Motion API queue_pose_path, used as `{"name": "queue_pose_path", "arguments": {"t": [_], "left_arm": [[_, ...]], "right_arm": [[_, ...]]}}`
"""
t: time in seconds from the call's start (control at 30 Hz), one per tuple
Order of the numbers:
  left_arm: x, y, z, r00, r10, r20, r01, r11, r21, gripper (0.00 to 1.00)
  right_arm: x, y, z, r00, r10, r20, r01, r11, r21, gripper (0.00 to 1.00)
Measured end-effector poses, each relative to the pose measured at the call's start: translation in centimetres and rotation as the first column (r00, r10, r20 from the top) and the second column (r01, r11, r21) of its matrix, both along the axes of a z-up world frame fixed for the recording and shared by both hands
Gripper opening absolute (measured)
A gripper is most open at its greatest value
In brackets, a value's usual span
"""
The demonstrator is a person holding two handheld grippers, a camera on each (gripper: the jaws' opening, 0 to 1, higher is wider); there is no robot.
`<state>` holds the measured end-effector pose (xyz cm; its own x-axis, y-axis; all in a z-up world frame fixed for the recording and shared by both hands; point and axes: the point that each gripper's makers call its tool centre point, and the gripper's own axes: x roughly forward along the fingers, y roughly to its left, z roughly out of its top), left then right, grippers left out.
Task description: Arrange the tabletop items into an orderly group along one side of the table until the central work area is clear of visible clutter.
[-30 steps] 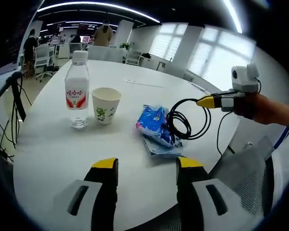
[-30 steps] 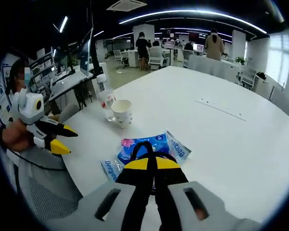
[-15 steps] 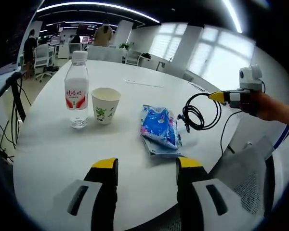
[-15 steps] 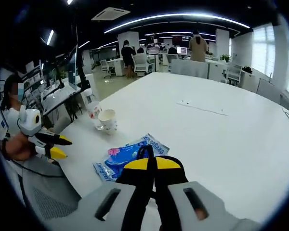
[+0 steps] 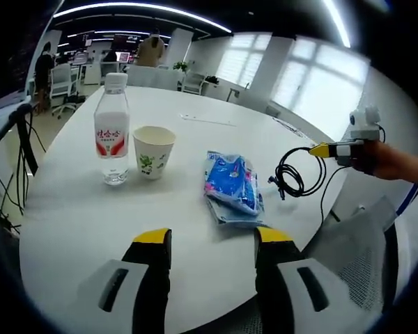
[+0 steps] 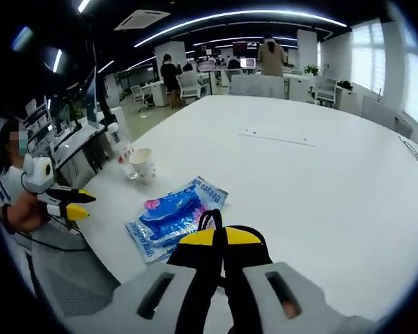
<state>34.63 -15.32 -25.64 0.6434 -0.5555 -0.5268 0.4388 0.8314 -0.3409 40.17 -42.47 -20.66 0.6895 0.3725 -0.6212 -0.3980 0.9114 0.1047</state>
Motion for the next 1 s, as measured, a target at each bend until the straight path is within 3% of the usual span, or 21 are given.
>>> {"name": "queue_pose_path", "arguments": {"t": [0.47, 1.0], "left_arm": [[0.0, 0.0, 0.1, 1.000, 0.004, 0.000, -0.004, 1.000, -0.002, 0.47], [0.0, 0.1, 0.2, 1.000, 0.009, 0.003, -0.009, 1.000, -0.002, 0.48]], "right_arm": [[-0.4, -2.5, -3.6, 0.996, -0.042, -0.080, 0.036, 0.997, -0.071, 0.00], [0.5, -3.6, -5.2, 0.994, -0.017, -0.111, 0.001, 0.990, -0.142, 0.01]]}}
